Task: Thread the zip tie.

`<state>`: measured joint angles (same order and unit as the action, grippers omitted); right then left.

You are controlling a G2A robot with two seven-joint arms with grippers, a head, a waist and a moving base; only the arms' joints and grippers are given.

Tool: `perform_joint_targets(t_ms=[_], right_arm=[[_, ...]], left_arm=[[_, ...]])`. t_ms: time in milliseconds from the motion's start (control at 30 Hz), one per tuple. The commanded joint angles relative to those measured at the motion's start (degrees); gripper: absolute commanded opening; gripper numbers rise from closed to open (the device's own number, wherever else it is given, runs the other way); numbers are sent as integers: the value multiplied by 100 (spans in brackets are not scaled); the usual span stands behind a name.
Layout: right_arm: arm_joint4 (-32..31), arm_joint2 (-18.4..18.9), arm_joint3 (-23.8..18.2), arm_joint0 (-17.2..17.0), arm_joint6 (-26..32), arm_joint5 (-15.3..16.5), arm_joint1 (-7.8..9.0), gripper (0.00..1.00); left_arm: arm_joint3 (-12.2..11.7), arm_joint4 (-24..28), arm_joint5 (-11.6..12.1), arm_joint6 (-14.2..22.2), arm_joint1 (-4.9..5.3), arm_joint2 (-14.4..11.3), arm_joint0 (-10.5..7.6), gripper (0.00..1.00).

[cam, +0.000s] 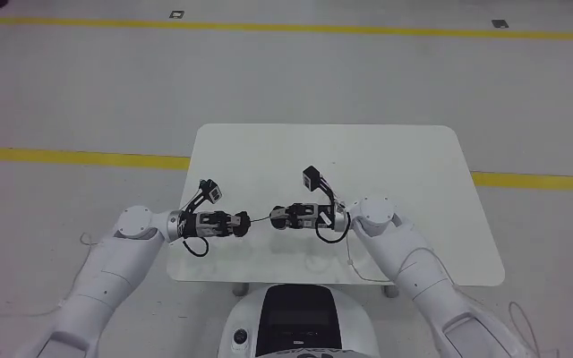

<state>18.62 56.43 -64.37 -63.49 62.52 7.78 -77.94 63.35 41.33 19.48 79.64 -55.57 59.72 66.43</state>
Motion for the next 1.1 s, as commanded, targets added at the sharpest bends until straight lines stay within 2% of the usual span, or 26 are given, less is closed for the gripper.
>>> perform_joint_targets(t_ms=[0, 167, 200, 233, 267, 833, 1067], right_arm=[[7, -8, -2, 3, -9, 7, 5, 0], [31, -24, -7, 6, -30, 17, 19, 0], [36, -28, -10, 5, -36, 22, 22, 0], [41, -31, -11, 5, -40, 24, 25, 0], [46, -31, -13, 4, -51, 29, 27, 0], [595, 148, 23, -83, -429, 66, 62, 0], [595, 148, 23, -83, -429, 66, 62, 0]], left_arm=[[0, 0, 0, 0, 0, 0, 0, 0], [0, 0, 0, 0, 0, 0, 0, 0], [0, 0, 0, 0, 0, 0, 0, 15], [0, 0, 0, 0, 0, 0, 0, 44], [0, 0, 0, 0, 0, 0, 0, 100], [0, 0, 0, 0, 0, 0, 0, 100], [0, 0, 0, 0, 0, 0, 0, 100]])
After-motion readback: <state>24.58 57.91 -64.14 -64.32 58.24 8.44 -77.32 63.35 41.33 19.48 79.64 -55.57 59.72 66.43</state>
